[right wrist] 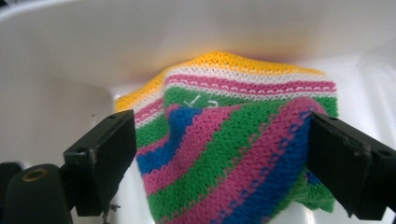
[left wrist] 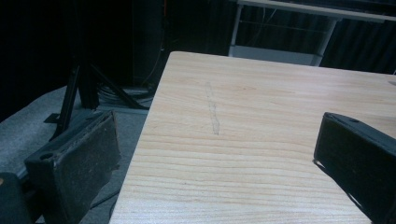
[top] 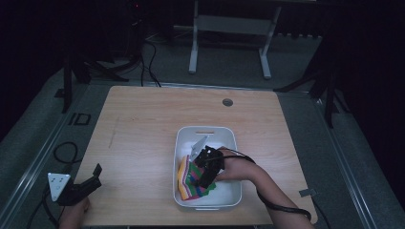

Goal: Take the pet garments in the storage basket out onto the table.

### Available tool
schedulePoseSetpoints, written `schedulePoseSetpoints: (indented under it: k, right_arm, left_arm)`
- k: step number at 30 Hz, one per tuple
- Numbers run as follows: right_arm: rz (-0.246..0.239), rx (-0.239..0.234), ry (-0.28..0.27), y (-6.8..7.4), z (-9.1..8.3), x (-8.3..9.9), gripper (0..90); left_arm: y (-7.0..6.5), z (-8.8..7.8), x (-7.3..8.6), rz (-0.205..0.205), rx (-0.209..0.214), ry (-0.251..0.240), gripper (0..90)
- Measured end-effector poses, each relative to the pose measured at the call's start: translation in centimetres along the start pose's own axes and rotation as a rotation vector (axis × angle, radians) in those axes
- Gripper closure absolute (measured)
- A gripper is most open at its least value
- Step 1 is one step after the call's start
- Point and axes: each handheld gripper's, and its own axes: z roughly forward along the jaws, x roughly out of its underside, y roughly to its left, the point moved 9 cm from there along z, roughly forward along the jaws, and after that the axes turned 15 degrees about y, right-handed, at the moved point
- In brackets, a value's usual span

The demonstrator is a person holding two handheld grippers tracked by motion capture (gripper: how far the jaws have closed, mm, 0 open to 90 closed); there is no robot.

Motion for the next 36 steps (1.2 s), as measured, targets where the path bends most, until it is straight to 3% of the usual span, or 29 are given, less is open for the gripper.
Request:
schedulePoseSetpoints:
  k: [8,14,16,19,22,25,29,36]
  right_arm:
    - [0.000,0.047,0.134,-0.4,3.3,-0.3,10.6]
    - [-0.044,0.082,0.186,-0.2,4.9,-0.4,10.7]
    - [-0.045,0.071,0.190,-0.2,4.9,-0.3,14.2]
    - [-0.053,0.079,0.203,-0.2,4.7,-0.2,28.3]
    - [-0.074,0.096,0.197,0.1,4.3,-0.2,52.3]
    - [-0.098,0.112,0.185,0.4,4.0,-0.2,65.1]
    - [-0.098,0.093,0.170,0.6,3.2,0.1,67.8]
    - [-0.070,0.121,0.054,0.0,-1.3,0.4,68.0]
  left_arm:
    - [0.0,0.0,0.0,0.003,0.002,0.001,0.9]
    - [0.0,0.0,0.0,0.001,0.003,0.000,0.9]
    - [0.0,0.0,0.0,0.004,0.003,0.000,1.0]
    - [0.0,0.0,0.0,0.005,0.002,0.000,0.9]
    - [0.0,0.0,0.0,0.004,0.001,0.001,1.0]
    - [0.0,0.0,0.0,0.001,0.000,0.000,0.9]
    - [0.0,0.0,0.0,0.000,-0.001,0.000,0.9]
    - [0.0,0.0,0.0,0.000,-0.001,0.000,0.9]
